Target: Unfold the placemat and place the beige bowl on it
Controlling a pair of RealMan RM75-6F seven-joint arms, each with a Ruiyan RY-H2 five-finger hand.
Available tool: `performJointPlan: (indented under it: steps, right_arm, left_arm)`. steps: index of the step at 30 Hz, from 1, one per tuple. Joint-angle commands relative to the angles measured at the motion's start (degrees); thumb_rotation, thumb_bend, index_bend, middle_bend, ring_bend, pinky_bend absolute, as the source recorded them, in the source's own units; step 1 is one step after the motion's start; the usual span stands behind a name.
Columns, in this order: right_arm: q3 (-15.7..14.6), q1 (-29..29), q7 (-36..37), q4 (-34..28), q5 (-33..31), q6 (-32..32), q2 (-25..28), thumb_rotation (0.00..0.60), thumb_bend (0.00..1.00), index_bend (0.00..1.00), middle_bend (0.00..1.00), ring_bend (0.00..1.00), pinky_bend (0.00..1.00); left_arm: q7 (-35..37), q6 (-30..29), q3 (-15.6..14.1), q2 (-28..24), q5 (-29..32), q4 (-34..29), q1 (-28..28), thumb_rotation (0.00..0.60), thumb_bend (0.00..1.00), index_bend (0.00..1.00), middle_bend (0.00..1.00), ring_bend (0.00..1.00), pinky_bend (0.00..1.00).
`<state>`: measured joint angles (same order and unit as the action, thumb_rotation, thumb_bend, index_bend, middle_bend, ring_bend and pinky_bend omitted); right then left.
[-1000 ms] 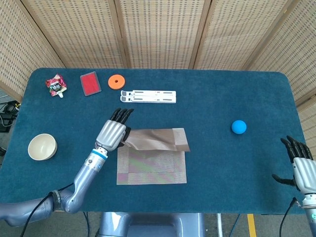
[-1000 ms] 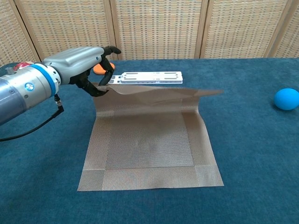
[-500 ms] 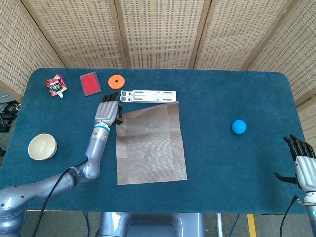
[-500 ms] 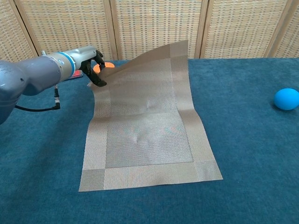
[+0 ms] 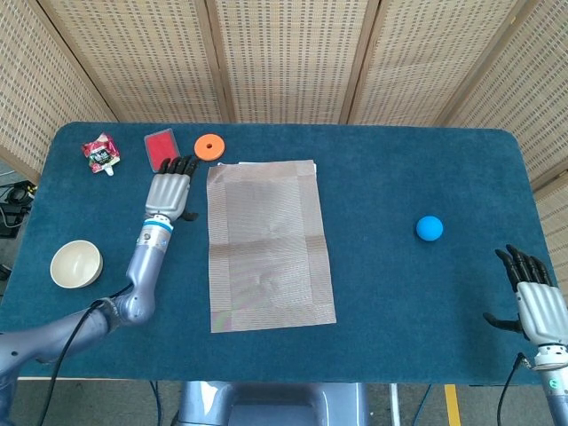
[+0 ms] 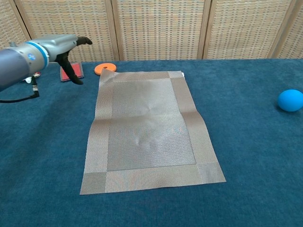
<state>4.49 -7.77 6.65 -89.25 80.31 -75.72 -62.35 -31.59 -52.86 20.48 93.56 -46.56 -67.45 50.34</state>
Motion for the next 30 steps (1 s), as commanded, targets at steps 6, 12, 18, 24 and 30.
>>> performJointPlan:
  steps: [6,12,18,24,30]
  right_arm:
    - [-1.2,0.0,-2.0,0.1,3.2,-1.6,-1.5,0.600,0.05,0.01,0.00,0.00,0.00]
    - [-2.6,0.2,-2.4,-0.4,7.2,-3.4,-2.6,0.600,0.04,0.01,0.00,0.00,0.00]
    - [-3.7,0.1,-3.8,-1.2,9.3,-3.7,-3.3,0.600,0.04,0.01,0.00,0.00,0.00]
    - [-4.6,-0.6,-5.3,-3.4,11.1,-2.9,-4.3,0.600,0.04,0.01,0.00,0.00,0.00]
    - [-5.9,-2.2,-11.4,-7.4,14.6,-0.9,-9.3,0.600,0.04,0.01,0.00,0.00,0.00]
  left_arm:
    - [6.2,-16.7,-12.9,-16.3,-20.4,-20.3,-14.4,0.600,0.05,0.08,0.00,0.00,0.00]
    - [7.9,-23.7,-18.1,-22.1,-26.1,-26.6,-21.5,0.600,0.05,0.09,0.00,0.00,0.00]
    - [11.1,-30.2,-22.1,-25.2,-30.2,-30.3,-28.3,0.600,0.05,0.09,0.00,0.00,0.00]
    - [14.1,-36.4,-25.3,-26.4,-35.0,-31.3,-34.6,0.600,0.05,0.10,0.00,0.00,0.00]
    - [16.7,-41.4,-25.8,-27.5,-38.6,-31.4,-38.6,0.600,0.05,0.10,0.00,0.00,0.00]
